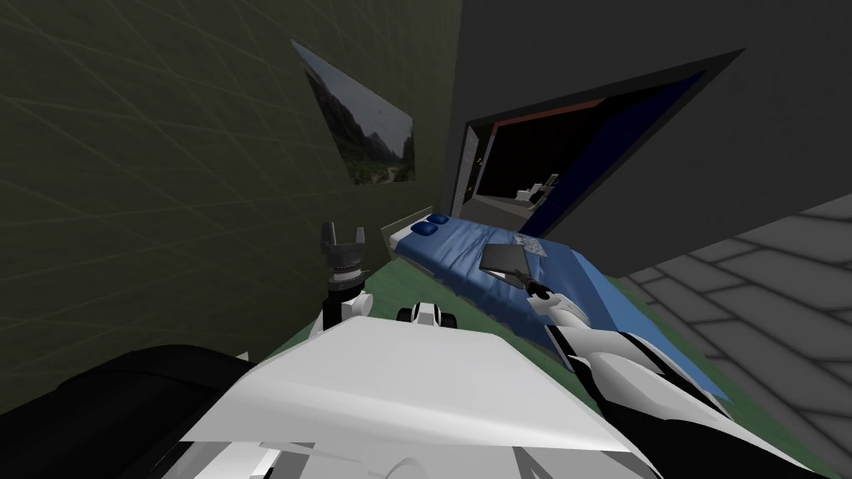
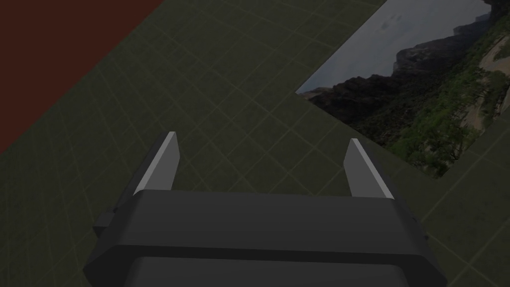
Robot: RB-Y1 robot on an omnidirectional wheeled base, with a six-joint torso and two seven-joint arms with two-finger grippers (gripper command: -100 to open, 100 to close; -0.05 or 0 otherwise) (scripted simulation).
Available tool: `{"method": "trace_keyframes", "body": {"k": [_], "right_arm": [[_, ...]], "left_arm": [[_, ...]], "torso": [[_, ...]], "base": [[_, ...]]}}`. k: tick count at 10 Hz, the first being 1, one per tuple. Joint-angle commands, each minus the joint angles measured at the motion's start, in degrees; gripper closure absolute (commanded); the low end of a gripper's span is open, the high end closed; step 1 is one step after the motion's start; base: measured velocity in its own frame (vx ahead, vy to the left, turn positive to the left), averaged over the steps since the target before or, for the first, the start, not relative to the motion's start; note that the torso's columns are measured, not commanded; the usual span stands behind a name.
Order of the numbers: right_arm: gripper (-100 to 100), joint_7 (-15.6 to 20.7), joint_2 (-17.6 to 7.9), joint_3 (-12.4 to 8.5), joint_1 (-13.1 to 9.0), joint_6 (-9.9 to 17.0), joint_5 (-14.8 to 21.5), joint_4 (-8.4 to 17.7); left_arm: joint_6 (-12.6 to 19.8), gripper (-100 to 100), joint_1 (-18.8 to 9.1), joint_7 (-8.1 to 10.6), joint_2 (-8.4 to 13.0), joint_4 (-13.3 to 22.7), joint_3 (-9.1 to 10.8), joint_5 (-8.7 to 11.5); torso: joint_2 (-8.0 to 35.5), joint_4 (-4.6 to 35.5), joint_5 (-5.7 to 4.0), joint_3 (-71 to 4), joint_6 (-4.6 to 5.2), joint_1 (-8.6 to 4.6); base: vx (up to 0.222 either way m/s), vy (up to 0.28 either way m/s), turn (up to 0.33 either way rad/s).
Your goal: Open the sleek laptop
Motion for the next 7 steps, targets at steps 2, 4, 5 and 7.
{"method": "trace_keyframes", "body": {"k": [2, 4, 5, 7], "right_arm": [[-100, 1.92, -1.38, 1.19, -2.52, -1.33, -2.90, 3.62], [0, 1.95, -1.43, 1.26, -2.51, -1.24, -3.03, 3.65], [0, 1.95, -1.44, 1.26, -2.51, -1.24, -3.03, 3.65], [0, 1.95, -1.43, 1.26, -2.51, -1.24, -3.03, 3.65]], "left_arm": [[0.00, 0, 0.00, 0.00, 0.00, 0.00, 0.00, 0.00], [0.00, 0, 0.00, 0.00, 0.00, 0.00, 0.00, 0.00], [0.00, 0, 0.00, 0.00, 0.00, 0.00, 0.00, 0.00], [0.00, 0, 0.00, 0.00, 0.00, 0.00, 0.00, 0.00]], "torso": [[0.05, 0.01, 0.01, 0.02, 0.01, 0.04], [-0.06, -0.02, -0.03, -0.04, -0.01, -0.07], [-0.04, -0.02, -0.02, -0.03, -0.01, -0.04], [0.02, 0.00, 0.00, 0.01, -0.01, 0.01]], "base": [[-0.031, 0.026, 0.018], [0.000, 0.000, 0.000], [0.000, 0.000, 0.000], [0.000, 0.000, 0.000]]}}
